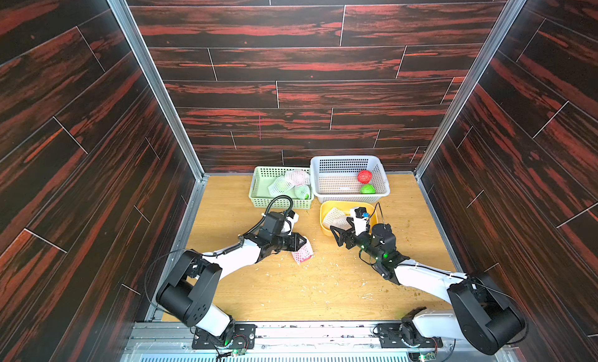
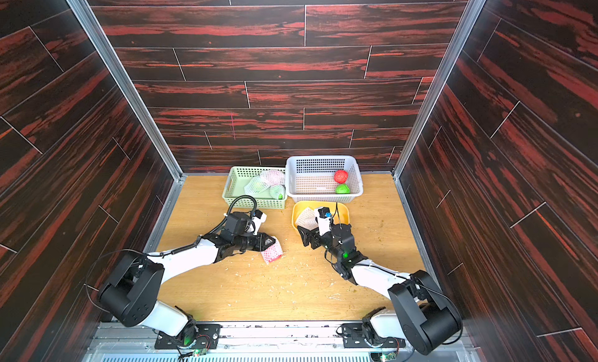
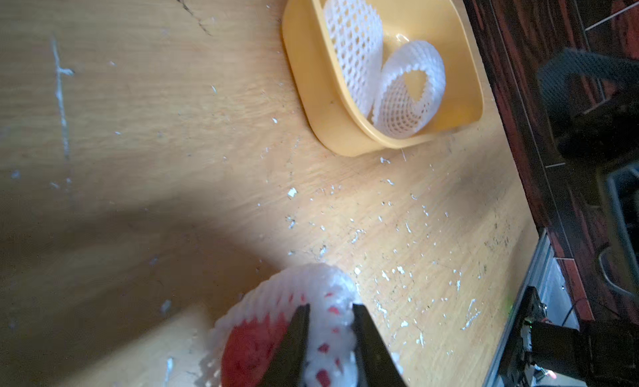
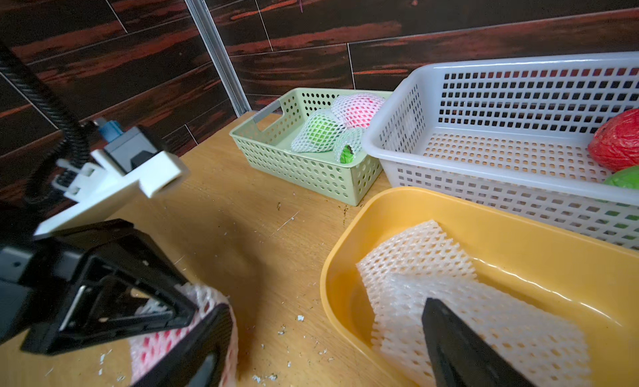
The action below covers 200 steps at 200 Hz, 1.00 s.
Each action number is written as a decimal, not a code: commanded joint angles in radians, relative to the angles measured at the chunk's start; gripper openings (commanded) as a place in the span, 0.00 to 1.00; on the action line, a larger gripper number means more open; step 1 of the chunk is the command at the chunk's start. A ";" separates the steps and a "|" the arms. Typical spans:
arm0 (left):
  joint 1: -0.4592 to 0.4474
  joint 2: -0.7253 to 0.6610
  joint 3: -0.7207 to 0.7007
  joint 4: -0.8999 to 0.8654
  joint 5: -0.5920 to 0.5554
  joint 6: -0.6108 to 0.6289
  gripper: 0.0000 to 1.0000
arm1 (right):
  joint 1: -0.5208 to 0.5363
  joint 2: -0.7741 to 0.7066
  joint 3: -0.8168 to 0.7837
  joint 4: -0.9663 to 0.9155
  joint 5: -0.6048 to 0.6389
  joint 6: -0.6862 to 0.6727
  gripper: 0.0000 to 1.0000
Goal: Remove foam nets from apples
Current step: Remove the foam net from the apple.
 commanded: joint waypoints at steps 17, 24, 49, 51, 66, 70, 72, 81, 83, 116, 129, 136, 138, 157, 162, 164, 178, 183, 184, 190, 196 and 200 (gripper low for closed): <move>-0.023 -0.058 0.016 -0.080 -0.055 0.042 0.19 | 0.003 0.023 0.028 -0.023 0.004 0.004 0.90; -0.037 -0.063 0.021 -0.089 -0.061 0.054 0.18 | 0.002 0.020 0.027 -0.025 0.005 0.004 0.90; -0.107 -0.082 0.026 -0.123 -0.121 0.109 0.18 | 0.001 0.015 0.026 -0.028 0.014 0.001 0.90; -0.113 -0.084 0.023 -0.123 -0.128 0.113 0.17 | 0.002 0.015 0.027 -0.027 0.014 0.002 0.90; -0.156 -0.100 0.001 -0.112 -0.203 0.147 0.17 | 0.003 0.015 0.026 -0.025 0.013 0.001 0.90; -0.165 -0.104 -0.005 -0.111 -0.225 0.151 0.17 | 0.002 0.015 0.026 -0.025 0.010 0.001 0.90; -0.169 -0.106 -0.008 -0.108 -0.234 0.154 0.17 | 0.003 0.015 0.026 -0.025 0.010 0.001 0.89; -0.185 -0.116 -0.021 -0.090 -0.271 0.159 0.16 | 0.001 0.016 0.026 -0.023 0.010 0.002 0.89; -0.189 -0.122 -0.026 -0.084 -0.277 0.160 0.16 | 0.002 0.016 0.026 -0.023 0.010 0.001 0.90; -0.250 -0.194 -0.095 0.009 -0.362 0.211 0.17 | 0.003 0.014 0.022 -0.022 0.015 -0.001 0.89; -0.263 -0.204 -0.122 0.028 -0.418 0.249 0.18 | 0.002 0.014 0.021 -0.017 0.015 -0.001 0.89; -0.266 -0.199 -0.127 0.030 -0.439 0.265 0.19 | 0.002 0.016 0.020 -0.017 0.013 -0.001 0.90; -0.268 -0.198 -0.129 0.031 -0.447 0.271 0.19 | 0.001 0.016 0.020 -0.018 0.011 0.000 0.89; -0.281 -0.183 -0.140 0.054 -0.494 0.302 0.19 | 0.002 0.016 0.023 -0.019 0.010 0.001 0.89; -0.291 -0.180 -0.144 0.068 -0.516 0.310 0.19 | 0.003 0.015 0.021 -0.018 0.011 -0.001 0.90; -0.295 -0.180 -0.148 0.074 -0.523 0.314 0.19 | 0.003 0.015 0.021 -0.017 0.011 -0.001 0.90; -0.312 -0.176 -0.170 0.113 -0.580 0.336 0.19 | 0.003 0.013 0.018 -0.015 0.017 -0.003 0.89; -0.313 -0.172 -0.176 0.127 -0.593 0.341 0.19 | 0.003 0.013 0.018 -0.014 0.016 -0.004 0.89; -0.313 -0.171 -0.177 0.129 -0.595 0.342 0.19 | 0.003 0.013 0.018 -0.014 0.016 -0.004 0.89; -0.313 -0.167 -0.182 0.140 -0.605 0.349 0.19 | 0.003 0.013 0.018 -0.014 0.017 -0.004 0.90; -0.314 -0.161 -0.182 0.145 -0.612 0.354 0.20 | 0.003 0.014 0.019 -0.014 0.016 -0.004 0.90; -0.312 -0.159 -0.183 0.146 -0.613 0.354 0.22 | 0.003 0.014 0.019 -0.014 0.015 -0.004 0.90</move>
